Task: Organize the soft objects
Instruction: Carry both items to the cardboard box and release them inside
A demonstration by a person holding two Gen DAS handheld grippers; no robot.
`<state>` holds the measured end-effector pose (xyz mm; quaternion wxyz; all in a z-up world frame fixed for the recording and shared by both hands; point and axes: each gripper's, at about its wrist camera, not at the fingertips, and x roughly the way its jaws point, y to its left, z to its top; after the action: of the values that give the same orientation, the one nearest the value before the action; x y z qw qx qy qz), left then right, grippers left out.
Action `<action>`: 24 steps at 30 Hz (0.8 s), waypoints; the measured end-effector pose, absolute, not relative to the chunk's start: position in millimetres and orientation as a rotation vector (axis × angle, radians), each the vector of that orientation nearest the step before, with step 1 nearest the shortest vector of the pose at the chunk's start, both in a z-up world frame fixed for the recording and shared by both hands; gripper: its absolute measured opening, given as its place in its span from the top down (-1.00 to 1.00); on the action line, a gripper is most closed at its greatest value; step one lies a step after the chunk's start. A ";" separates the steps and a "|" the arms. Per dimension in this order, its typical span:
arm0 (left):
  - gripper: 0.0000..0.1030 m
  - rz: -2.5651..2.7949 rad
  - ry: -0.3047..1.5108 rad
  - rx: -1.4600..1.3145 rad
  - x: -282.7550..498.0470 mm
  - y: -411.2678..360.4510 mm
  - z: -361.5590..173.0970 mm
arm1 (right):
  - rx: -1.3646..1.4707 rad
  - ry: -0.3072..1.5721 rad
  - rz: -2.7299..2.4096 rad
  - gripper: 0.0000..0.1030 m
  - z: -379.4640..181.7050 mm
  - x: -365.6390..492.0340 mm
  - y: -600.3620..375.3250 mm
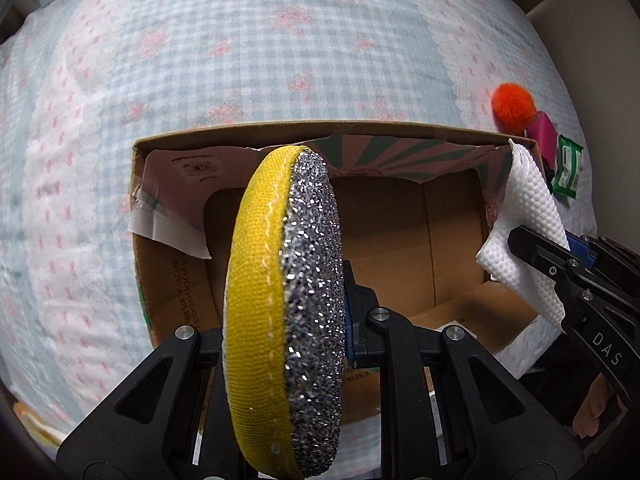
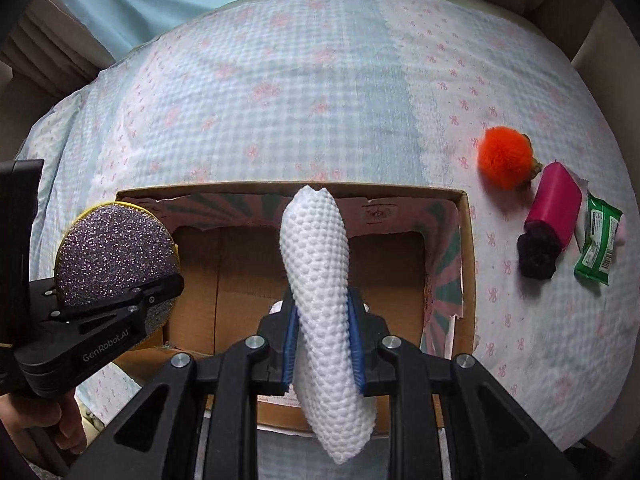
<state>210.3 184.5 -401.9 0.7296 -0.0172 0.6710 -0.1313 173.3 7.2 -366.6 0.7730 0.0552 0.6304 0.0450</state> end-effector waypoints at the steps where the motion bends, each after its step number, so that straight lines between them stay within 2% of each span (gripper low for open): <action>1: 0.72 -0.287 1.481 -0.026 210.9 182.1 -403.0 | 0.124 1.374 0.095 0.59 -368.0 174.8 6.5; 6: 0.69 -0.294 1.489 0.037 212.4 173.6 -404.9 | 0.152 1.400 0.082 0.59 -373.5 179.6 2.7; 7: 0.46 -0.299 1.492 0.067 212.5 170.6 -405.6 | 0.170 1.410 0.087 0.55 -376.3 180.4 1.1; 8: -0.38 -0.301 1.493 0.095 213.0 167.5 -405.5 | 0.184 1.411 0.084 0.26 -379.1 180.5 -0.7; 9: -0.94 -0.300 1.486 0.120 212.1 165.0 -404.1 | 0.194 1.403 0.082 -0.40 -381.3 180.3 -2.6; 10: -1.00 -0.295 1.473 0.143 210.9 163.4 -401.6 | 0.200 1.395 0.086 -0.76 -383.5 180.2 -4.3; 11: -1.00 -0.293 1.457 0.158 210.3 162.3 -399.3 | 0.201 1.389 0.088 -1.00 -385.0 179.9 -5.5; 24: -1.00 -0.271 1.446 0.177 204.1 164.4 -401.6 | 0.187 1.364 0.110 -1.00 -380.1 172.3 -7.4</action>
<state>204.1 164.4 -401.6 0.7380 0.0805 0.6585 -0.1234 172.3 -7.4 -380.1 0.7709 0.0862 0.6290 0.0509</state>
